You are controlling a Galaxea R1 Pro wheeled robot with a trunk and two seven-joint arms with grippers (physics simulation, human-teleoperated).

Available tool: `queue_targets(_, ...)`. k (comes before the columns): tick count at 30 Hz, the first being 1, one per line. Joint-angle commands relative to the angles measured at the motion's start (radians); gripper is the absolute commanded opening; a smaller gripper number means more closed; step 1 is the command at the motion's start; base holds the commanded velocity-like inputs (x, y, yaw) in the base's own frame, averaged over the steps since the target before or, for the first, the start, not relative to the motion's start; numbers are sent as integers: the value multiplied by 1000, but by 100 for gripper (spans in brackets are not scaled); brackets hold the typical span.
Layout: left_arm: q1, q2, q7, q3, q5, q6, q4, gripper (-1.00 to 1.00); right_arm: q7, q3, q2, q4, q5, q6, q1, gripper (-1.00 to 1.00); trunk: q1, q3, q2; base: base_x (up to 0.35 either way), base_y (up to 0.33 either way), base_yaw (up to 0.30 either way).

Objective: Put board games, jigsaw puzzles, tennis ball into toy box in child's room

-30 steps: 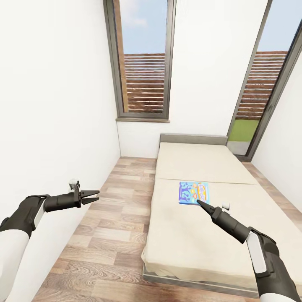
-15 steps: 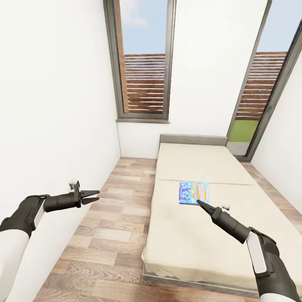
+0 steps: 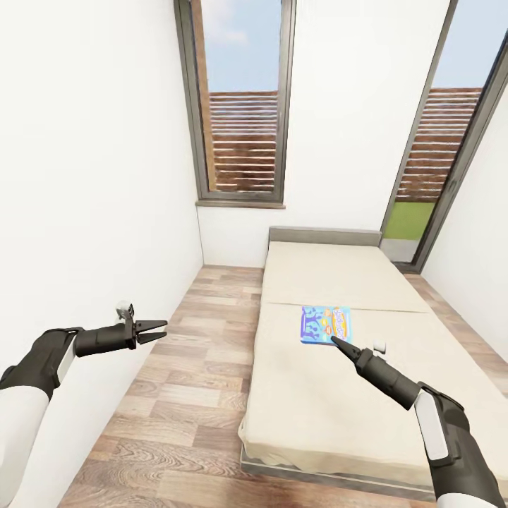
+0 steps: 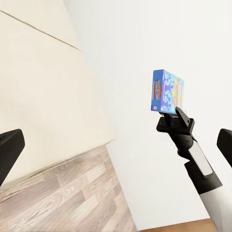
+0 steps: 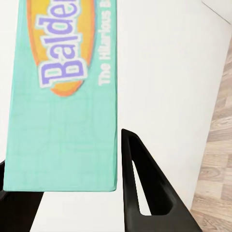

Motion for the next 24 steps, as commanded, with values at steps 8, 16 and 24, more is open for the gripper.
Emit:
queue_targets(8, -1, 0, -5, 1, -3, 11, 0, 100, 2, -1, 1, 1, -1, 4, -1, -100, -31, 24, 55, 0, 0, 0)
queue_targets(16, -1, 0, -5, 1, -3, 11, 0, 100, 1, -1, 1, 3, -1, 3, 0, -100, -61, 49, 111, 0, 0, 0)
queue_targets(24, -1, -2, -4, 1, -3, 11, 0, 100, 1, -1, 3, 3, -1, 2, -1, -100, -92, 74, 167, 0, 0, 0)
